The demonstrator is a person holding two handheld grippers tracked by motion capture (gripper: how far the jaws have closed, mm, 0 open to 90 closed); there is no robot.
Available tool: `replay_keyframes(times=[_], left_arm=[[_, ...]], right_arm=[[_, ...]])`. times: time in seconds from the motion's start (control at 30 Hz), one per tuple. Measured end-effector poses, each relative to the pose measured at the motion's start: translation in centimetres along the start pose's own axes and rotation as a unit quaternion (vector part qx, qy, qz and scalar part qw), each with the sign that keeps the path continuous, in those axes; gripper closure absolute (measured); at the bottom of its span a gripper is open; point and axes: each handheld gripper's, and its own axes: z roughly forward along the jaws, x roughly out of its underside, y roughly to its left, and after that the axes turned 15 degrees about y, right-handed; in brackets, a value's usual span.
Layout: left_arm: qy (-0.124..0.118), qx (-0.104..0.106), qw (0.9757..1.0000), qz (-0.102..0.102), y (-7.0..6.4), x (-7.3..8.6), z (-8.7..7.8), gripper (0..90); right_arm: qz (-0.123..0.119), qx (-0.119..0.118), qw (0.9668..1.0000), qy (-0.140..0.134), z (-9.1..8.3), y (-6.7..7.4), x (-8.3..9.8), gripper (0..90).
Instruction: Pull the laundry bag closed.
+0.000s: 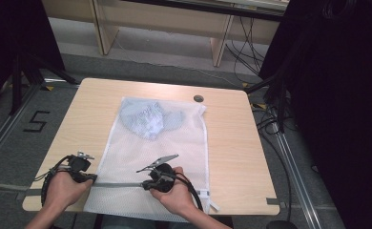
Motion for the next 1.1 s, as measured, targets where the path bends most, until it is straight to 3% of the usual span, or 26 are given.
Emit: replay_keyframes(times=[0.03,0.13,0.3,0.37,0.43,0.57,0.73,0.8,0.83,0.93,1.1], left_arm=[[0.000,0.005,1.0000,0.007,0.1,0.0,0.1,90.0],[0.000,0.001,1.0000,-0.002,0.0,0.0,0.0,90.0],[0.001,-0.001,1.0000,0.002,0.0,0.0,0.0,90.0],[-0.016,0.001,0.9999,-0.006,-0.2,0.0,0.2,90.0],[0.001,-0.002,1.0000,0.001,-0.1,0.0,0.0,90.0],[-0.011,-0.001,0.9999,-0.002,-0.1,0.0,0.2,90.0],[0.001,0.003,1.0000,0.006,0.1,-0.1,0.0,90.0],[0.000,0.001,1.0000,-0.003,-0.1,0.0,0.0,90.0],[-0.012,0.001,0.9999,-0.007,-0.1,0.0,0.2,90.0],[0.000,0.005,1.0000,0.007,0.1,-0.1,0.1,90.0],[-0.005,-0.001,1.0000,-0.002,-0.1,0.0,0.1,90.0]], right_arm=[[-0.002,0.003,1.0000,0.000,0.0,0.0,0.0,87.0],[-0.002,0.001,1.0000,0.002,-0.1,0.0,0.1,87.0],[0.000,0.005,1.0000,0.001,-0.3,-0.2,0.2,87.0],[-0.001,0.005,1.0000,0.001,-0.3,-0.3,0.3,87.0],[0.000,0.005,1.0000,0.002,-0.3,-0.4,0.4,87.0],[-0.003,0.007,1.0000,0.001,-0.3,-0.6,0.5,87.0],[0.002,0.007,1.0000,0.003,-0.3,-0.7,0.7,87.1],[0.003,0.006,1.0000,0.002,-0.4,-0.7,0.8,87.1],[0.004,0.008,1.0000,0.003,-0.4,-0.7,0.8,87.0],[0.007,0.007,1.0000,0.003,-0.4,-0.8,0.9,87.0],[0.006,0.008,0.9999,0.004,-0.5,-0.9,1.0,87.0]])
